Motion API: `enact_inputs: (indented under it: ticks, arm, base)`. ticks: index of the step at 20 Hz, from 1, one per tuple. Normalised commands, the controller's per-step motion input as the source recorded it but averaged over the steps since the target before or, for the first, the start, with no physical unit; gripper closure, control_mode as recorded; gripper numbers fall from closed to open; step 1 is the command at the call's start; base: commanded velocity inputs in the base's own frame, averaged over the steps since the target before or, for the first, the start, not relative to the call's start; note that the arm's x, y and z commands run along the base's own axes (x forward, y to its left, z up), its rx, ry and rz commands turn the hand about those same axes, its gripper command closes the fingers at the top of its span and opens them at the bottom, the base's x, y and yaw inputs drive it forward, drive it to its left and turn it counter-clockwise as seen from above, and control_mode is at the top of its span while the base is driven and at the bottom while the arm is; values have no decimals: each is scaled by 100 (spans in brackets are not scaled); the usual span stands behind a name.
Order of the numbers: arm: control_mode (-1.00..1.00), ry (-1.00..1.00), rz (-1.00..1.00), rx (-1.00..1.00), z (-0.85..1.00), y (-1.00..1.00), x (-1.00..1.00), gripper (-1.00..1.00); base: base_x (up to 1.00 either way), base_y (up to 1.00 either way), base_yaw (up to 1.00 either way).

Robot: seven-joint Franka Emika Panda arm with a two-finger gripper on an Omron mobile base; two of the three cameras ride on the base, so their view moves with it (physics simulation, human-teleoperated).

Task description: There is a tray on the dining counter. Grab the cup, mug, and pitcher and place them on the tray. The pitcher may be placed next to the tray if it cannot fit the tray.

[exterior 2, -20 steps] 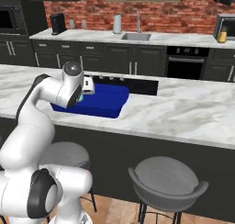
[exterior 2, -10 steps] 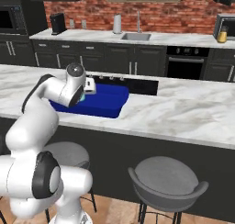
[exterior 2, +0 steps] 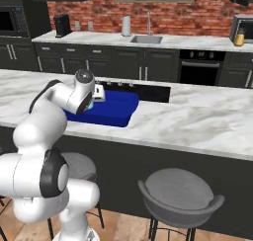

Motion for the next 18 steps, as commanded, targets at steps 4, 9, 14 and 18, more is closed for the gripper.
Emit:
enact_inputs:
  ticks: [4, 9, 14, 18]
  arm:
    - [-100, 3, 0, 0, -14, 8, 19, 100]
    - [-100, 2, 0, 0, -18, 6, 11, 100]
    - [-100, 0, 0, 0, -18, 0, 23, 100]
    - [-100, 0, 0, 0, -20, 3, 27, 100]
  base:
    - [0, 0, 0]
    - [0, 0, 0]
    - [0, 0, 0]
    - [0, 0, 0]
